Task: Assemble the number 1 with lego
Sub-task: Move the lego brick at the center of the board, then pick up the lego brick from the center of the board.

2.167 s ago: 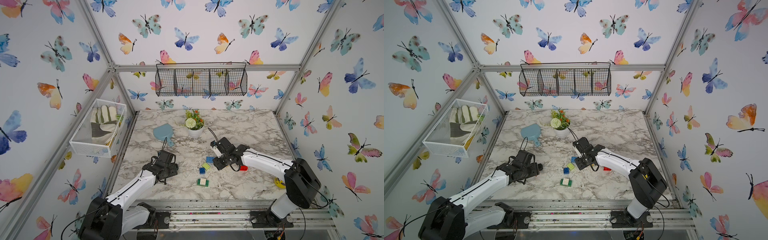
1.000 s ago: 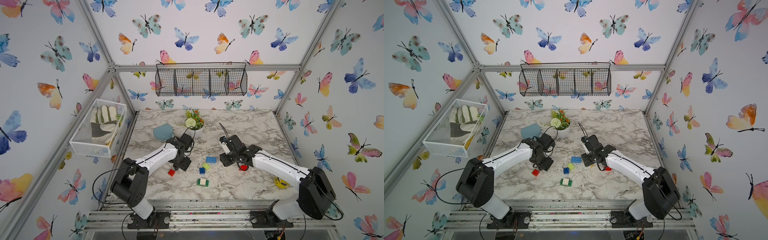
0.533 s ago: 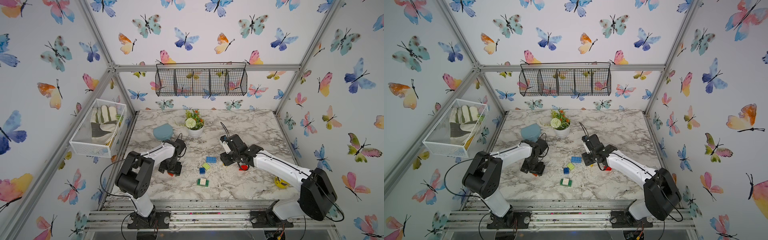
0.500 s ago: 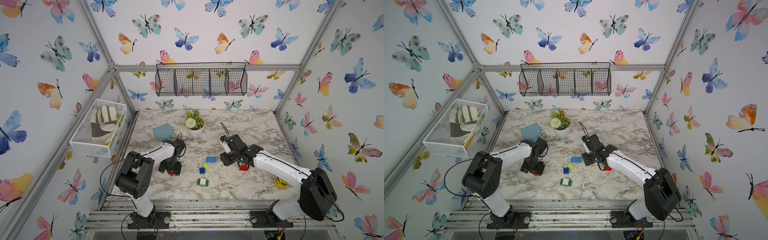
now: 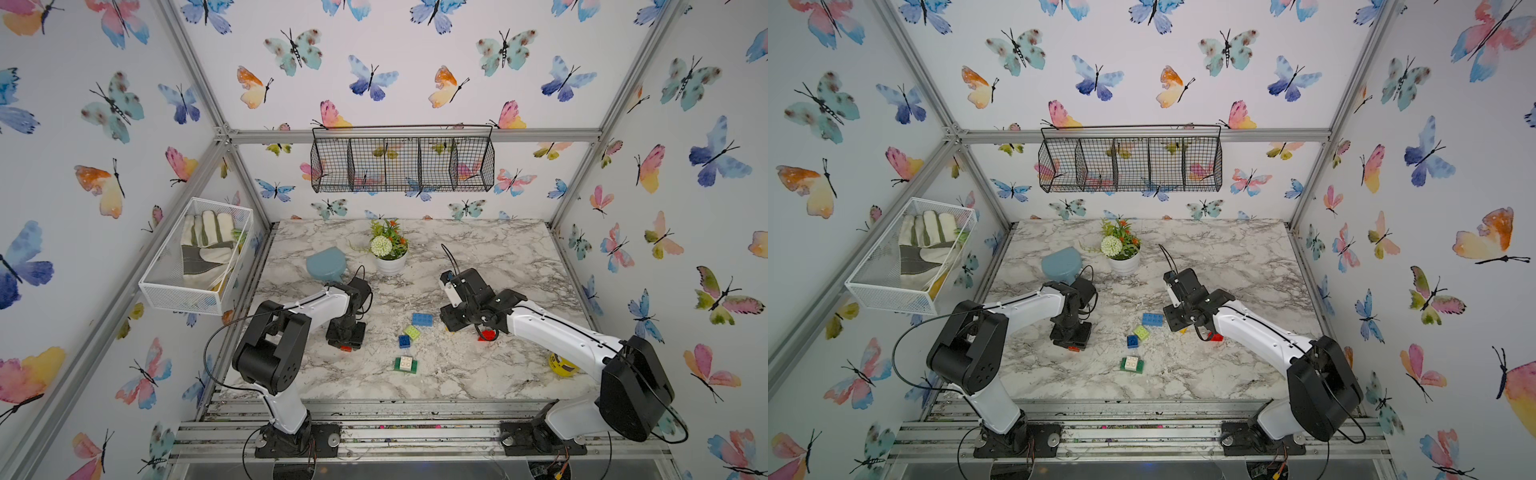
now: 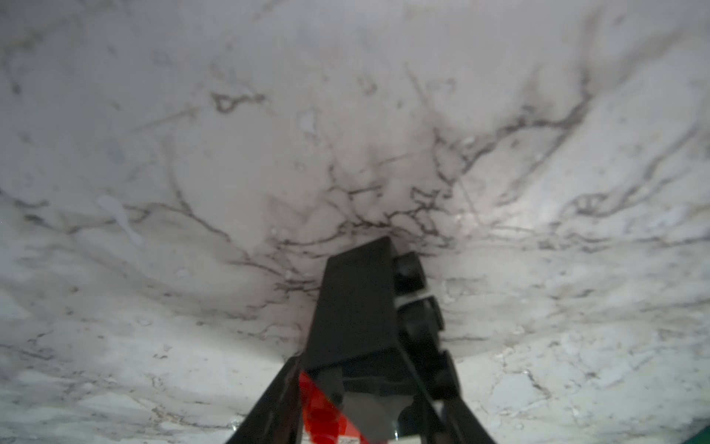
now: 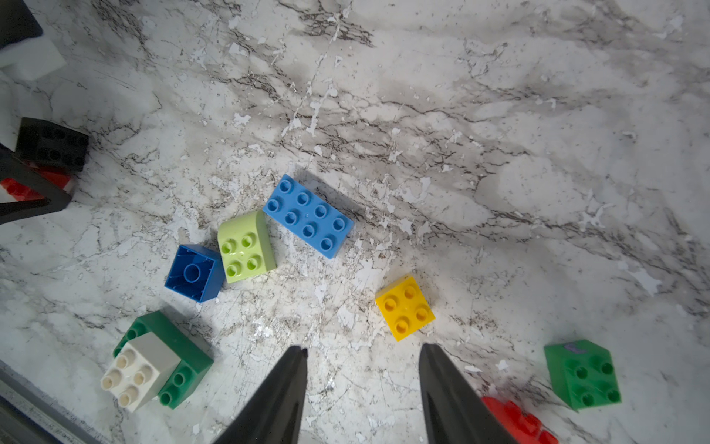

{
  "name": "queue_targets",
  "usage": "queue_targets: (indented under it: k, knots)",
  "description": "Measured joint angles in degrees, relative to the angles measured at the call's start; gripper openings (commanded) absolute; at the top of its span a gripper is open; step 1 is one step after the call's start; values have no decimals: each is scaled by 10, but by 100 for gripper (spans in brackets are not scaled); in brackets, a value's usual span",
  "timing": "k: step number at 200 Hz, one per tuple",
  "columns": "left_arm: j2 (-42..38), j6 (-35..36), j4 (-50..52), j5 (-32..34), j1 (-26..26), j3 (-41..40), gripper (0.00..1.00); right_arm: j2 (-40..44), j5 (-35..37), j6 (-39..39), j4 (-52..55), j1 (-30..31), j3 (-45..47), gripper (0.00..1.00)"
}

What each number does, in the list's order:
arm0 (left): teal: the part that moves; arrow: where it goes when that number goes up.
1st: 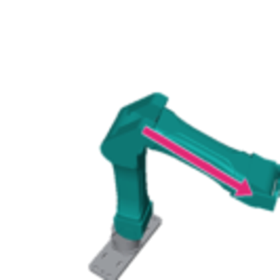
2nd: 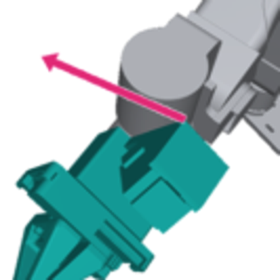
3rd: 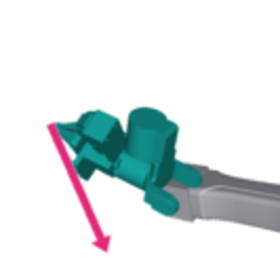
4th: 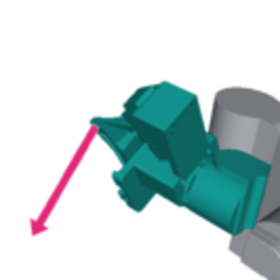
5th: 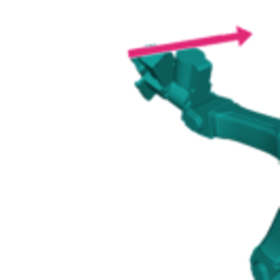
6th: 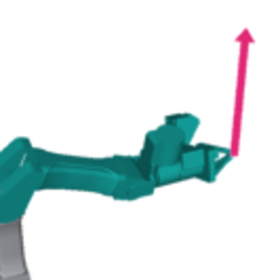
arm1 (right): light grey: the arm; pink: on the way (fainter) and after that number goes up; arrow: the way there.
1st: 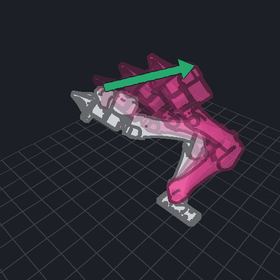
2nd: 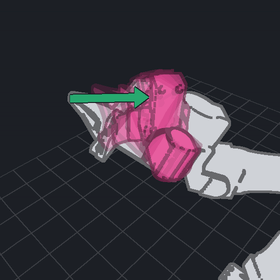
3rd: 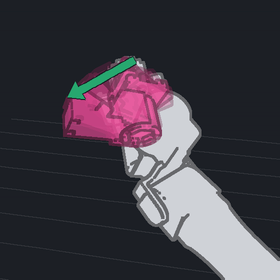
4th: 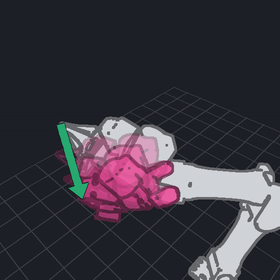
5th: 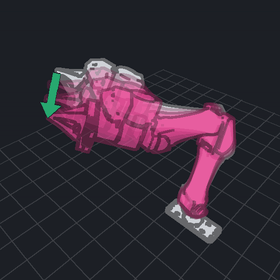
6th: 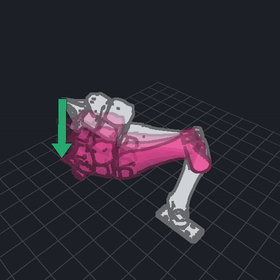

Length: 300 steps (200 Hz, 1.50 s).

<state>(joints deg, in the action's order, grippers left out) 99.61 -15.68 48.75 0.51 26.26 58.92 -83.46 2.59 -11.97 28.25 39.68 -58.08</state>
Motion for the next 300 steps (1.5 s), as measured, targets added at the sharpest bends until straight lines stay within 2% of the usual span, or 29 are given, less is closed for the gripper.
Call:
queue_targets:
  k: [38,66,116,128,154,171,204,254,300]
  knots:
    - [0,-5,-3,-8,5,-1,33,0,-3,-2,-5,0,3,52]
    - [-2,-14,-6,-8,13,-3,33,-1,-11,-3,-7,0,7,52]
    - [-23,-45,-33,-17,71,-29,33,-9,-15,0,-7,0,5,52]
    - [-27,-51,-38,-18,76,-34,37,-9,-16,0,-6,0,5,52]
    - [-31,-61,-49,-24,79,-40,57,-9,-17,0,-7,0,5,52]
    - [-35,-67,-57,-32,81,-42,67,-9,-19,1,-7,0,4,56]
    - [-58,-76,-70,-50,83,-54,74,-8,-32,9,-7,0,-4,64]
    - [-225,-123,-100,-61,58,-65,75,16,-131,71,-63,10,-1,64]
    - [-422,-222,-190,-63,-79,-179,74,35,-192,157,-148,66,22,64]
